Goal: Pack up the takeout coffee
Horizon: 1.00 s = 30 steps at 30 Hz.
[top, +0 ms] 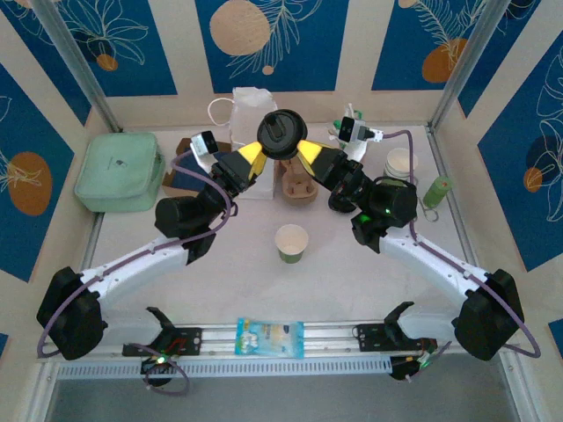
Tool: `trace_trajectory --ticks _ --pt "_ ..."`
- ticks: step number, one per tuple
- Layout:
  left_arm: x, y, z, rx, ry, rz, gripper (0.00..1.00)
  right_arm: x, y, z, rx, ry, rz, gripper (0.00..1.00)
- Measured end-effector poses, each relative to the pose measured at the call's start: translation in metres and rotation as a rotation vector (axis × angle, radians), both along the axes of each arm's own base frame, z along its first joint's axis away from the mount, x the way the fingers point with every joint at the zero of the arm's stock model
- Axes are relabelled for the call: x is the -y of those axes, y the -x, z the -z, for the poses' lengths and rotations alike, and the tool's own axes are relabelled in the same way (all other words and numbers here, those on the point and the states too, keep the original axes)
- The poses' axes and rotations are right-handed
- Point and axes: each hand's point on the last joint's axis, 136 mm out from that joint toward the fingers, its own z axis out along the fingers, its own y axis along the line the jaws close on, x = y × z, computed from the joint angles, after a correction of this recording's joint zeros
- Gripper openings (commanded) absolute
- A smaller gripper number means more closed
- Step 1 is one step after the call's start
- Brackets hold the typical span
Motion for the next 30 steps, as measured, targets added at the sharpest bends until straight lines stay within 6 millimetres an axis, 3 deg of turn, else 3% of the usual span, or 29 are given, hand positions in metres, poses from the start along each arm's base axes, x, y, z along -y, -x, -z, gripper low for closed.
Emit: trace_trajectory --ticks 9,20,23,28,30 --pt "-0.010 0.011 -0.012 0.044 0.034 -0.005 0.20 -0.010 -0.024 0.028 -0.092 0.055 0.010 0.00" --pt "-0.009 0.010 -0.008 0.046 0.026 -0.017 0.10 -0.007 -0.019 0.025 -0.088 0.057 0.013 0.00" --pt "-0.010 0.010 -0.006 0.043 0.025 -0.019 0.07 -0.007 -0.018 0.026 -0.095 0.071 0.017 0.12" --pt "-0.007 0.009 0.000 0.035 0.011 -0.010 0.02 -0.005 -0.015 0.041 -0.133 0.133 0.049 0.48" --pt "-0.007 0.009 0.003 0.030 0.007 -0.009 0.01 -0.001 -0.012 0.045 -0.144 0.160 0.071 0.57"
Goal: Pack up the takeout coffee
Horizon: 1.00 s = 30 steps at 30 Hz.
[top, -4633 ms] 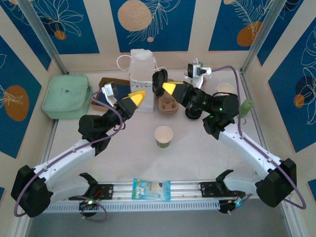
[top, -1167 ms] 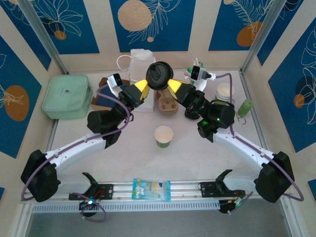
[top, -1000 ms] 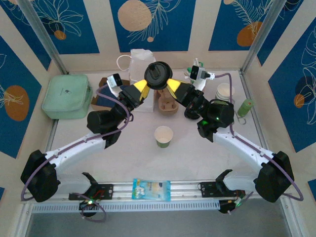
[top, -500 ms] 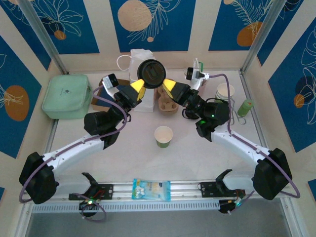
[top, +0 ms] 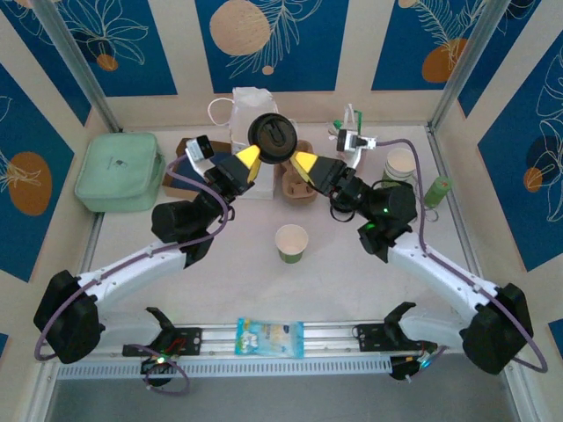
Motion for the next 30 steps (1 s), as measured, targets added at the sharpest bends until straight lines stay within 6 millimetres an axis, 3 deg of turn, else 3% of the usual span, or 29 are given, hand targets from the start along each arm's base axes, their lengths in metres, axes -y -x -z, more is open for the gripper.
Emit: trace_trajectory --ticks 4,11,15,22,30 --pt "0.001 -0.005 0.012 -0.029 -0.016 0.002 0.00 0.017 0.016 -0.002 0.016 0.046 0.072 0.67" --pt "0.004 -0.018 0.054 -0.135 -0.071 0.018 0.00 0.058 0.043 -0.007 0.063 0.123 0.259 0.71" --pt "0.008 -0.025 0.094 -0.240 -0.116 0.044 0.00 0.073 0.043 0.006 0.038 0.208 0.355 0.70" --pt "0.015 -0.028 0.186 -0.436 -0.254 0.077 0.00 0.091 0.034 0.039 -0.043 0.335 0.454 0.70" --pt "0.019 -0.019 0.257 -0.570 -0.384 0.124 0.00 0.103 0.030 0.052 -0.083 0.376 0.501 0.68"
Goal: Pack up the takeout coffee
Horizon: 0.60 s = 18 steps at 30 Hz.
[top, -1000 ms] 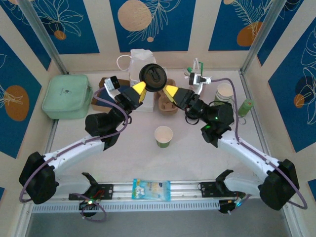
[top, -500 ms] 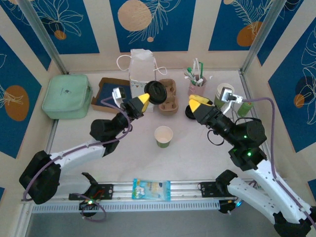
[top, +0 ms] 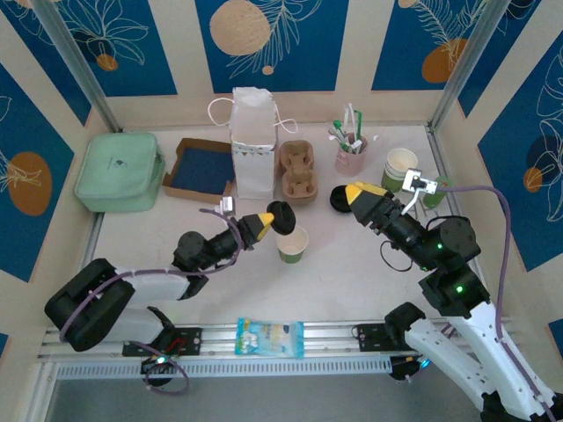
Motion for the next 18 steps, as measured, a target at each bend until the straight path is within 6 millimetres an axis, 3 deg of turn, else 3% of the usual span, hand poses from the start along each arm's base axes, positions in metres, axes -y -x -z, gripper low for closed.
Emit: trace_trajectory --ticks 7,18 --pt "0.005 0.009 0.005 0.004 -0.016 0.062 0.00 0.002 -0.003 0.007 -0.023 0.016 0.007 0.67" --pt "0.018 0.014 0.038 -0.064 -0.082 0.142 0.00 0.004 -0.003 0.011 -0.038 0.027 0.010 0.66"
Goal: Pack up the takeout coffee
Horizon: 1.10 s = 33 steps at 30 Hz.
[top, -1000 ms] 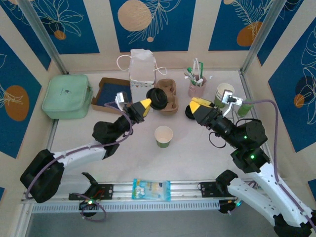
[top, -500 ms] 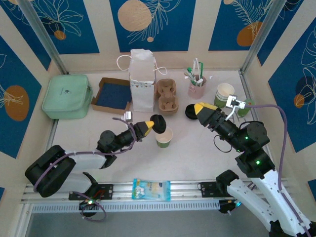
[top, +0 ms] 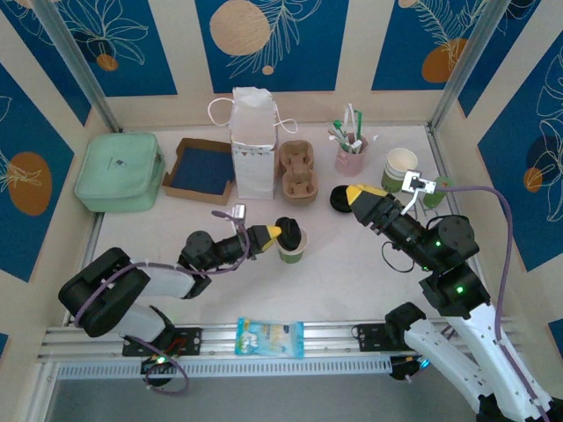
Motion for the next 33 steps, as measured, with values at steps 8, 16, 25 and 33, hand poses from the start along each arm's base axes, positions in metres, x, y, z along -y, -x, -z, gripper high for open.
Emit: trace_trajectory --ticks 8,16,25,33 --pt "0.003 0.000 0.016 -0.033 -0.033 0.015 0.00 0.002 0.003 -0.001 0.006 -0.002 -0.004 0.65" --pt "0.005 -0.001 0.028 -0.040 -0.062 0.023 0.01 0.004 0.005 0.002 0.006 -0.002 0.000 0.65" --pt "0.004 -0.005 0.037 -0.051 -0.078 0.017 0.07 0.004 0.003 0.004 0.000 0.002 0.006 0.65" --pt "-0.004 -0.009 0.043 -0.064 -0.088 0.000 0.20 0.004 0.001 0.010 -0.011 0.007 0.007 0.65"
